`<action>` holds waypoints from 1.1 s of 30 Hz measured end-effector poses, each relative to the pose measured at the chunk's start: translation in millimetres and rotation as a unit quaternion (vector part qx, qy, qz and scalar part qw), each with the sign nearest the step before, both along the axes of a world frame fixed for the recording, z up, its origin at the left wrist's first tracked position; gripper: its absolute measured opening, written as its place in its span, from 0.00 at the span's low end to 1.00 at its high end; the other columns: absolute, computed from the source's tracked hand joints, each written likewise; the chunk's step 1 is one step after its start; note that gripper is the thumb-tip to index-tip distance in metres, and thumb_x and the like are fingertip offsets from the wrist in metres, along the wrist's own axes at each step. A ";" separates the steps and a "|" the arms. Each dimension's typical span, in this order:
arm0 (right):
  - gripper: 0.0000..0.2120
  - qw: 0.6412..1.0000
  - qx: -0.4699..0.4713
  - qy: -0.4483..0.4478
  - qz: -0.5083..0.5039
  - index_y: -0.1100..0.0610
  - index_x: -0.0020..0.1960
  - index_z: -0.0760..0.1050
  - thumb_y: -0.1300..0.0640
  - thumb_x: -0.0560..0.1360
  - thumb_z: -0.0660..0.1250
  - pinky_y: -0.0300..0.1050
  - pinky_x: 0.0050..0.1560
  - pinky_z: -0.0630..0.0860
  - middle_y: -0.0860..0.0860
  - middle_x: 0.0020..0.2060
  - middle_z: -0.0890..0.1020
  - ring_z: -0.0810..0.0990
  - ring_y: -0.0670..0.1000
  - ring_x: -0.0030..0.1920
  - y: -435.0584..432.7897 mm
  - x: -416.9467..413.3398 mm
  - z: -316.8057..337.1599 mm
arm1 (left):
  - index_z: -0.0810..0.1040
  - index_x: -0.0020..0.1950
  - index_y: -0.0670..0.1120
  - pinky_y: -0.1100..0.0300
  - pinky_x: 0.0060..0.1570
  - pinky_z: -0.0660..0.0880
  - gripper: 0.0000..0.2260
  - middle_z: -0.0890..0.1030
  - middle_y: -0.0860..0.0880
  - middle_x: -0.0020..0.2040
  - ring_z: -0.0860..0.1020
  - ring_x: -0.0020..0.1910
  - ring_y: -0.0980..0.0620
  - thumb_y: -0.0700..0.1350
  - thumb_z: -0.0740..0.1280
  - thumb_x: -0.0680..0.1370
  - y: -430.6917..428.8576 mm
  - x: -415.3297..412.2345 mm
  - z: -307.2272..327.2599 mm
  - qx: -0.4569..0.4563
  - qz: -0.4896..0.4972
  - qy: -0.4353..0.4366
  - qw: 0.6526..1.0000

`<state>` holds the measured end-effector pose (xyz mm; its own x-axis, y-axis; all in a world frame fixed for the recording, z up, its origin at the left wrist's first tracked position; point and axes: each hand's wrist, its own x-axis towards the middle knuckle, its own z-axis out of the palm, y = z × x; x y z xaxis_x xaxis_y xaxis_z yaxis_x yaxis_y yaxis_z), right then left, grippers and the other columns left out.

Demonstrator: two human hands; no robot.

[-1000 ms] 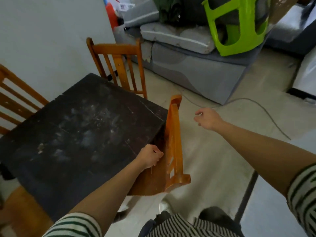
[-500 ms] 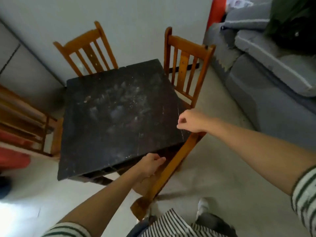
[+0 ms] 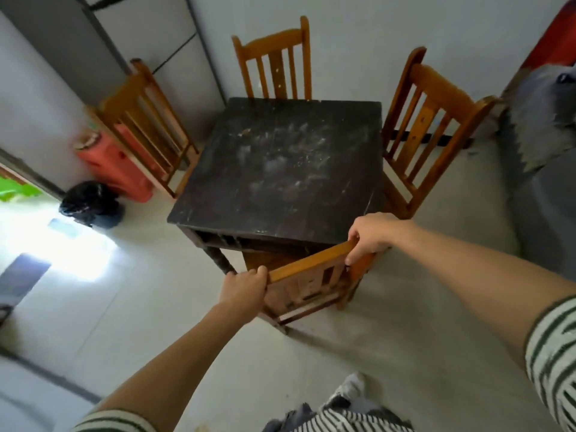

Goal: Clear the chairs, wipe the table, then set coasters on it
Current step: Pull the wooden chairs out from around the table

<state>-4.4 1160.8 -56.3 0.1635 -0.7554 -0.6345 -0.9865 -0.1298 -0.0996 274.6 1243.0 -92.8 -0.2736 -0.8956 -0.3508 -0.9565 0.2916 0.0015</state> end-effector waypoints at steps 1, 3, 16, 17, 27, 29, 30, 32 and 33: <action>0.25 1.000 -0.011 0.002 0.004 0.48 0.57 0.77 0.34 0.67 0.72 0.47 0.48 0.80 0.47 0.46 0.81 0.81 0.50 0.45 9.9 1.7 -0.8 | 0.69 0.54 0.53 0.52 0.59 0.72 0.07 0.79 0.54 0.47 0.79 0.48 0.51 0.52 0.64 0.80 6.9 3.4 2.1 -0.006 0.002 0.004 1.000; 0.21 0.999 -0.042 -0.001 0.002 0.49 0.58 0.78 0.41 0.70 0.73 0.47 0.49 0.80 0.47 0.46 0.81 0.81 0.50 0.45 26.3 6.4 -7.2 | 0.69 0.53 0.53 0.52 0.58 0.71 0.05 0.79 0.54 0.47 0.79 0.48 0.51 0.51 0.63 0.80 10.6 9.8 3.9 -0.019 -0.002 0.003 1.000; 0.12 0.990 -0.115 -0.045 0.072 0.52 0.50 0.79 0.44 0.74 0.70 0.47 0.45 0.81 0.47 0.39 0.80 0.79 0.49 0.39 158.7 71.6 -25.2 | 0.72 0.52 0.56 0.51 0.66 0.60 0.04 0.79 0.56 0.52 0.77 0.56 0.53 0.46 0.61 0.80 72.9 76.2 17.3 -0.045 0.043 -0.054 0.997; 0.12 0.989 -0.109 -0.051 0.089 0.52 0.49 0.78 0.44 0.74 0.70 0.47 0.45 0.80 0.48 0.39 0.79 0.79 0.50 0.39 165.8 78.5 -24.3 | 0.74 0.55 0.56 0.50 0.68 0.59 0.07 0.79 0.55 0.54 0.76 0.58 0.52 0.46 0.62 0.79 76.6 82.6 16.7 -0.049 0.040 -0.064 0.996; 0.27 0.970 0.134 -0.195 -0.064 0.50 0.68 0.69 0.49 0.72 0.73 0.43 0.49 0.77 0.50 0.58 0.76 0.77 0.50 0.52 172.6 93.3 -27.4 | 0.76 0.66 0.49 0.44 0.63 0.71 0.15 0.68 0.43 0.67 0.68 0.65 0.40 0.47 0.58 0.81 96.4 115.9 -2.6 -0.084 0.307 0.148 0.936; 0.29 0.972 0.134 -0.186 -0.042 0.50 0.71 0.68 0.50 0.73 0.72 0.42 0.46 0.75 0.50 0.59 0.76 0.77 0.50 0.52 172.5 96.0 -27.1 | 0.74 0.68 0.48 0.44 0.61 0.73 0.15 0.69 0.42 0.63 0.71 0.61 0.40 0.46 0.58 0.82 92.2 109.0 -6.4 -0.098 0.336 0.155 0.924; 0.28 0.974 0.131 -0.180 -0.034 0.50 0.71 0.67 0.50 0.74 0.71 0.42 0.47 0.75 0.50 0.59 0.76 0.76 0.50 0.53 172.6 97.6 -26.4 | 0.73 0.69 0.47 0.44 0.60 0.74 0.15 0.69 0.42 0.62 0.72 0.59 0.39 0.45 0.58 0.82 89.8 107.3 -7.2 -0.103 0.345 0.151 0.921; 0.27 0.975 0.127 -0.179 -0.032 0.51 0.71 0.68 0.50 0.74 0.70 0.43 0.50 0.76 0.51 0.59 0.76 0.76 0.51 0.54 172.9 101.7 -24.9 | 0.72 0.69 0.45 0.44 0.58 0.76 0.15 0.71 0.41 0.60 0.74 0.56 0.39 0.43 0.60 0.82 86.1 108.9 -6.9 -0.109 0.350 0.138 0.920; 0.27 0.974 0.129 -0.183 -0.036 0.51 0.71 0.69 0.51 0.74 0.70 0.43 0.50 0.76 0.51 0.59 0.76 0.77 0.51 0.54 173.3 103.0 -25.0 | 0.72 0.69 0.44 0.45 0.57 0.77 0.15 0.71 0.41 0.59 0.75 0.54 0.39 0.42 0.61 0.81 84.6 110.3 -7.1 -0.111 0.348 0.133 0.921</action>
